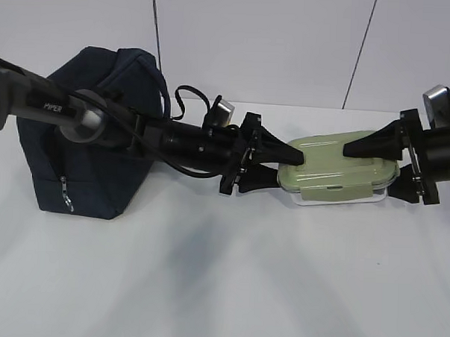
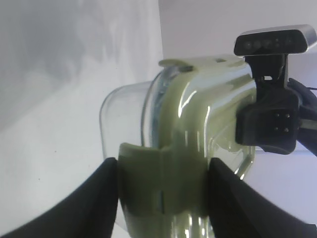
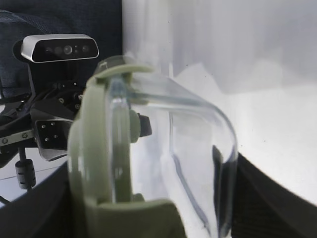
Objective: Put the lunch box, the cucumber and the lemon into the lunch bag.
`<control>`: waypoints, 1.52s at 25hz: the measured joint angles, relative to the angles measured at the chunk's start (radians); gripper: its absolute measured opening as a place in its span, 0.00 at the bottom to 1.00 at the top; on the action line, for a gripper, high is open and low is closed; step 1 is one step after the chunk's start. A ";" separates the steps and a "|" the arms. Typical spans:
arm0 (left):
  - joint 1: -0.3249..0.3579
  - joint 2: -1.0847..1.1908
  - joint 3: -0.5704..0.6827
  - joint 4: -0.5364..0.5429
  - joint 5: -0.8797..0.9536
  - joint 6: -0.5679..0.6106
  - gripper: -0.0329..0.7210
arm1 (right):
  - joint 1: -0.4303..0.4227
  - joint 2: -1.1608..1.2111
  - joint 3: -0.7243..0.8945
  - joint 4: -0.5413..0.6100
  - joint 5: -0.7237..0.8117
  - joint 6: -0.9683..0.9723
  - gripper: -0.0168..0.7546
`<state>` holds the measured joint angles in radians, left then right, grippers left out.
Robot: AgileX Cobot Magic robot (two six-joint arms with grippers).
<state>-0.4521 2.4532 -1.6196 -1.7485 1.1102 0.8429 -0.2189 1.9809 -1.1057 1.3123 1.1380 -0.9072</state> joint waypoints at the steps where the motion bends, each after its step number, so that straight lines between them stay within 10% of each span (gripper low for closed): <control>1: 0.000 0.000 0.000 0.000 0.000 0.000 0.55 | 0.000 0.000 0.000 0.000 0.000 0.000 0.70; 38: -0.002 -0.065 -0.001 0.204 -0.212 0.002 0.67 | -0.010 0.008 0.000 -0.076 -0.006 0.005 0.70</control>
<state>-0.4539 2.3882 -1.6210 -1.5443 0.8980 0.8449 -0.2286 1.9888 -1.1057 1.2363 1.1322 -0.9020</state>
